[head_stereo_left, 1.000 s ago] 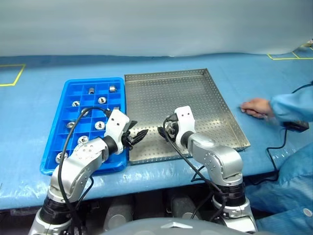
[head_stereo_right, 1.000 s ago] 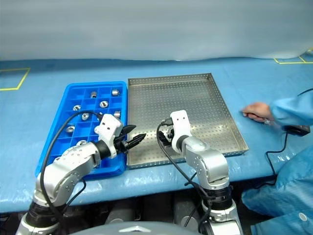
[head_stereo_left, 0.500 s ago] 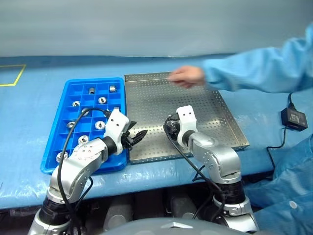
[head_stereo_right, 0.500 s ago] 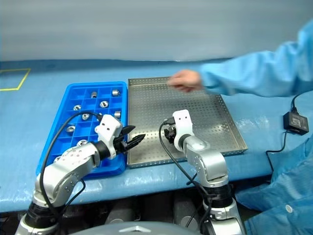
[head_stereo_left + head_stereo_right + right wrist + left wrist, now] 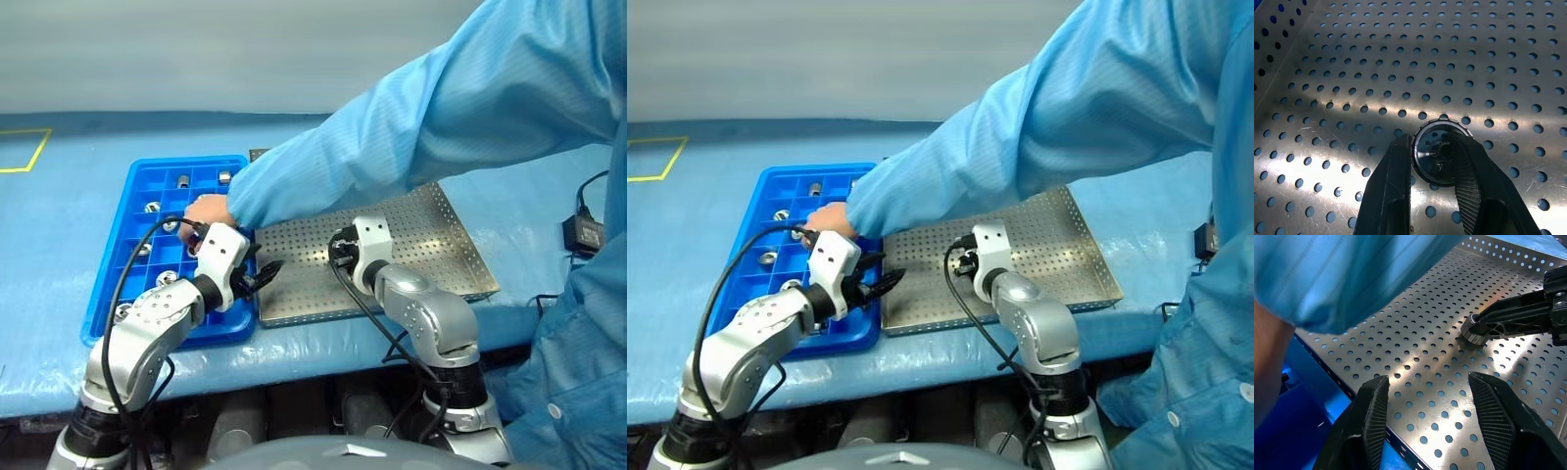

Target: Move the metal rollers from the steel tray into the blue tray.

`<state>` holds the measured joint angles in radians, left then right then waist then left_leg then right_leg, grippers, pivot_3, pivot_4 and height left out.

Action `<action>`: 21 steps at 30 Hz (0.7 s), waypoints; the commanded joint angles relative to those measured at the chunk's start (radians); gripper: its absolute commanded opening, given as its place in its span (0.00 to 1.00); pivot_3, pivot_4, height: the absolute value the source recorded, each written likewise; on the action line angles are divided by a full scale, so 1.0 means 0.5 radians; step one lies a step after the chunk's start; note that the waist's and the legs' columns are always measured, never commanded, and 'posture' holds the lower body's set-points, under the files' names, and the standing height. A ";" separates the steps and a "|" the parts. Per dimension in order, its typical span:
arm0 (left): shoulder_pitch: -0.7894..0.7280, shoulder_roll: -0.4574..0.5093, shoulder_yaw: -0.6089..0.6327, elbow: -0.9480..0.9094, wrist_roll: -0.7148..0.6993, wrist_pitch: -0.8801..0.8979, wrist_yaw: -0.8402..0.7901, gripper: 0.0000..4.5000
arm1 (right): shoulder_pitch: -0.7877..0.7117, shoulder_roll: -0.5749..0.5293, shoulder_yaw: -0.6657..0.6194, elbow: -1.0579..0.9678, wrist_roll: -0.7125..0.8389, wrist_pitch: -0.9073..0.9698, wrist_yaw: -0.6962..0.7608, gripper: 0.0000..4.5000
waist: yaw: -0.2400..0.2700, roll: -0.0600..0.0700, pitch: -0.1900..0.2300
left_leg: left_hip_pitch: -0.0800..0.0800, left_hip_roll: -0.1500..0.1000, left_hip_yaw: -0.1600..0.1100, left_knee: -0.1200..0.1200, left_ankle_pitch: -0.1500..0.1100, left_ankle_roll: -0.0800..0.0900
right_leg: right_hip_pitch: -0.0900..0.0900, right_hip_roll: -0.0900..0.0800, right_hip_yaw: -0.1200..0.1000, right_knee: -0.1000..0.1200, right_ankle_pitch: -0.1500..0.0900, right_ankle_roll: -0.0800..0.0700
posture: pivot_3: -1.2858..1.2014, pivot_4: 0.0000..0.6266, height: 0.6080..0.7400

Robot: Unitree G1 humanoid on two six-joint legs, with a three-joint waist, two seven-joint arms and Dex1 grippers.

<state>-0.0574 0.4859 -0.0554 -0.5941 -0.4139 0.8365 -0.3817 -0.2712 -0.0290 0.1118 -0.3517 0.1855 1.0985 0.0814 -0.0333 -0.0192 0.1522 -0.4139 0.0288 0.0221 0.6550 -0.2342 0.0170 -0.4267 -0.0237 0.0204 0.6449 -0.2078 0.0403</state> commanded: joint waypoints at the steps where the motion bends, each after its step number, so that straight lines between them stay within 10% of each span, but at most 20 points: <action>1: -0.003 0.036 0.061 -0.127 -0.028 0.024 -0.011 0.63 | 0.018 0.021 0.002 0.018 0.012 -0.060 0.013 0.18 | 0.000 0.000 0.000 | 0.000 0.000 0.000 0.000 0.000 0.000 | 0.000 0.000 0.000 0.000 0.000 0.000 | 0.52 0.24 1.00; 21: 0.346 0.241 0.781 -0.439 -0.056 0.291 0.121 0.63 | -0.279 0.029 0.260 -0.246 0.488 -0.058 0.533 0.18 | 0.034 0.001 0.001 | 0.000 0.011 -0.001 -0.003 0.000 0.000 | -0.002 0.000 -0.003 0.000 -0.003 -0.006 | 0.56 0.24 1.00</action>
<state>0.1121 0.5977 0.3002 -0.7622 -0.4467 0.9756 -0.3353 -0.3827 -0.0296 0.2272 -0.4706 0.4122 1.0959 0.3346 -0.0164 -0.0189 0.1529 -0.4141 0.0343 0.0219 0.6535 -0.2341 0.0168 -0.4276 -0.0240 0.0188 0.6447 -0.2097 0.0373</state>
